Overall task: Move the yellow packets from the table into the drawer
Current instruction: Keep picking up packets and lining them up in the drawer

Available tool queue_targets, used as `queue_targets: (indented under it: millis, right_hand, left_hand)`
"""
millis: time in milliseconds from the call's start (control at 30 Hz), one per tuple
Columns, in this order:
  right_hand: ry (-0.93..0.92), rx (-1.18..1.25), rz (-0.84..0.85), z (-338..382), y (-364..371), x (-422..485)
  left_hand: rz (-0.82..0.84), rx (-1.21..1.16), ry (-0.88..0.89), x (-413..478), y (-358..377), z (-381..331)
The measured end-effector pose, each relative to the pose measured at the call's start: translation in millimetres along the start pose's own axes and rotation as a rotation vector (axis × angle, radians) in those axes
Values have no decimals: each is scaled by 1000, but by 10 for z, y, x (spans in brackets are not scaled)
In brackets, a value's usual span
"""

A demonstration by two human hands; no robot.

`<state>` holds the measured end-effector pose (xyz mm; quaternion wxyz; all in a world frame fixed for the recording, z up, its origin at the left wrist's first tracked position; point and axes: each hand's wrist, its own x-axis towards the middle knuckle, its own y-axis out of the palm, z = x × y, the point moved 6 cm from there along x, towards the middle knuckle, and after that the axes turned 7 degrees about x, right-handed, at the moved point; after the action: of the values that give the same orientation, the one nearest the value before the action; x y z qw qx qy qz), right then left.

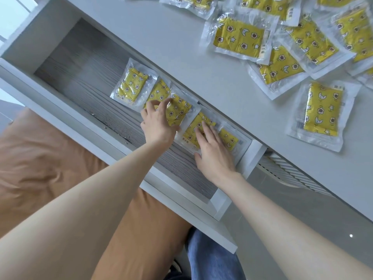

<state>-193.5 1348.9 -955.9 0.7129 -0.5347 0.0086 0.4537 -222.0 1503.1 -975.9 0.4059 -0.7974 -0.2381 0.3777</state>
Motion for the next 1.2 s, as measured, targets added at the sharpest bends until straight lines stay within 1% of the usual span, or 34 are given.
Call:
queue_targets:
  millis: [67, 133, 200, 300, 367, 533, 633, 767, 867, 1000, 1100, 1200]
  right_hand:
    - [11, -21, 4, -4, 12, 19]
    - [27, -14, -4, 14, 9, 21]
    - [27, 18, -20, 63, -11, 28]
    - [-38, 30, -23, 181, -57, 88]
    - [-91, 15, -8, 257, -77, 177]
    - [-118, -95, 130, 311, 18, 417]
    - [-138, -206, 164, 322, 70, 499]
    - [-121, -253, 146, 360, 85, 541]
    - [-122, -210, 113, 390, 75, 534]
    - [-204, -179, 54, 490, 41, 528]
    - [-294, -270, 76, 585, 90, 594]
    - [-306, -334, 124, 608, 134, 689]
  left_hand:
    - [-2, -3, 13, 32, -30, 33]
    - [-27, -98, -13, 26, -73, 79]
    - [-74, -272, -122, 3, -122, 147]
    - [-108, -534, -338, -6, -152, 250]
    - [-105, -618, -431, -7, -161, 302]
    - [-100, -639, -471, -55, -157, 397]
    - [-88, -616, -476, -95, -183, 422]
    - [-74, -551, -447, -38, -251, 473]
    - [-75, -502, -428, 25, -323, 505]
    - [-54, -440, -420, 107, -324, 494]
    - [-36, -432, -453, 163, -284, 484]
    - [-40, -429, -451, 214, -305, 496]
